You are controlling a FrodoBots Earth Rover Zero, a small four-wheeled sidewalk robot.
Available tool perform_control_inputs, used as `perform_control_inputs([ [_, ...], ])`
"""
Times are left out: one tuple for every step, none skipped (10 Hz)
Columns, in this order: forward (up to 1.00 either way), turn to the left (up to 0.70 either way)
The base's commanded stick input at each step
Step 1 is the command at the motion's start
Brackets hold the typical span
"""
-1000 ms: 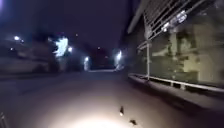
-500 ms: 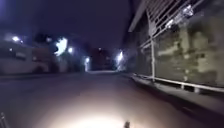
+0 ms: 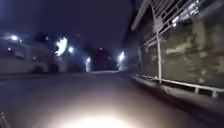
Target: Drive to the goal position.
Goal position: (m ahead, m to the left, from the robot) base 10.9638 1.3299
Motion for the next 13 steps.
perform_control_inputs([
  [0.70, 0.00],
  [0.70, 0.00],
  [0.70, 0.00],
  [0.70, 0.00],
  [0.70, 0.00],
  [0.70, 0.00],
  [0.70, 0.00],
  [0.70, 0.00],
  [0.70, 0.00],
  [0.70, -0.18],
  [0.70, -0.35],
  [0.70, -0.35],
  [0.70, -0.35],
])
